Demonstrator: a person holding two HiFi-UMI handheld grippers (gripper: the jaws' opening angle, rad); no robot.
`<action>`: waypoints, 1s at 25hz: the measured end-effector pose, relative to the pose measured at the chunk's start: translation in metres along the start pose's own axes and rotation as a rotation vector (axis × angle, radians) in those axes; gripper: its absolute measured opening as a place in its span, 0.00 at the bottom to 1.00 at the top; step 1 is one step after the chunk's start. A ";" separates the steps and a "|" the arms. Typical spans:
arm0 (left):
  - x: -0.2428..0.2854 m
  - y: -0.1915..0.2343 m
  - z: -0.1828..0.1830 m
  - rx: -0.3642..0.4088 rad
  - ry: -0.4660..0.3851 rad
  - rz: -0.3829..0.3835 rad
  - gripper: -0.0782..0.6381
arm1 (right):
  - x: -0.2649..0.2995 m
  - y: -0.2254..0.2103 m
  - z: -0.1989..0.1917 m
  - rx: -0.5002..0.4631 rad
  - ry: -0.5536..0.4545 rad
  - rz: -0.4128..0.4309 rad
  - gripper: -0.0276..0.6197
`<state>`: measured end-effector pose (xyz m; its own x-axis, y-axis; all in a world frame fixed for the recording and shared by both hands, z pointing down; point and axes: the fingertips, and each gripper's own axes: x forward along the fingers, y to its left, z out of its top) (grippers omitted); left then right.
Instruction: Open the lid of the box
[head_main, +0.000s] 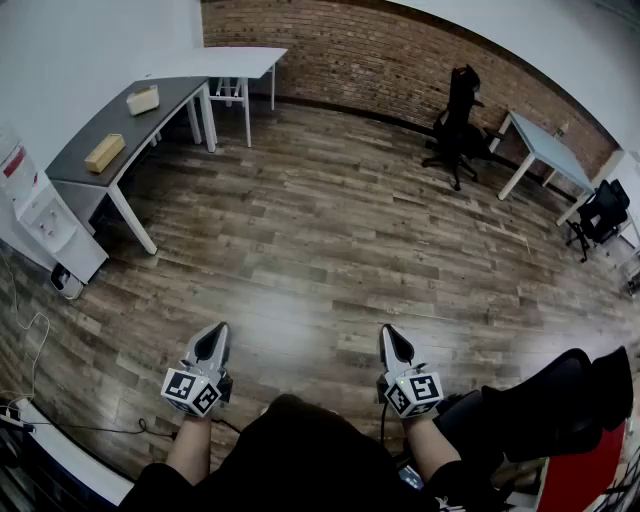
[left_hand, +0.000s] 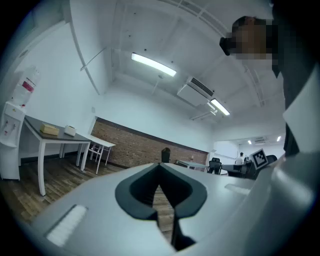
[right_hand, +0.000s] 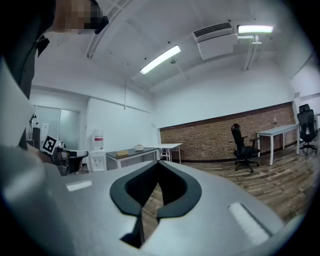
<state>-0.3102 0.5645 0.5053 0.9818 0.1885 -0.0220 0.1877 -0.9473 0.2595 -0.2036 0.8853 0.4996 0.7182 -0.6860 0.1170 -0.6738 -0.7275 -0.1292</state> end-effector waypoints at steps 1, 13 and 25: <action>0.000 -0.001 -0.002 0.001 0.005 -0.003 0.11 | 0.000 0.000 -0.001 0.002 0.000 0.000 0.05; -0.025 0.009 -0.007 0.013 0.035 0.031 0.11 | 0.010 0.020 -0.012 0.028 0.019 0.045 0.05; -0.061 0.028 0.007 0.005 -0.010 0.103 0.11 | 0.030 0.064 -0.009 0.057 -0.011 0.146 0.05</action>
<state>-0.3648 0.5248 0.5077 0.9961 0.0878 -0.0051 0.0862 -0.9628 0.2561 -0.2268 0.8182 0.5040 0.6154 -0.7839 0.0817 -0.7604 -0.6178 -0.2002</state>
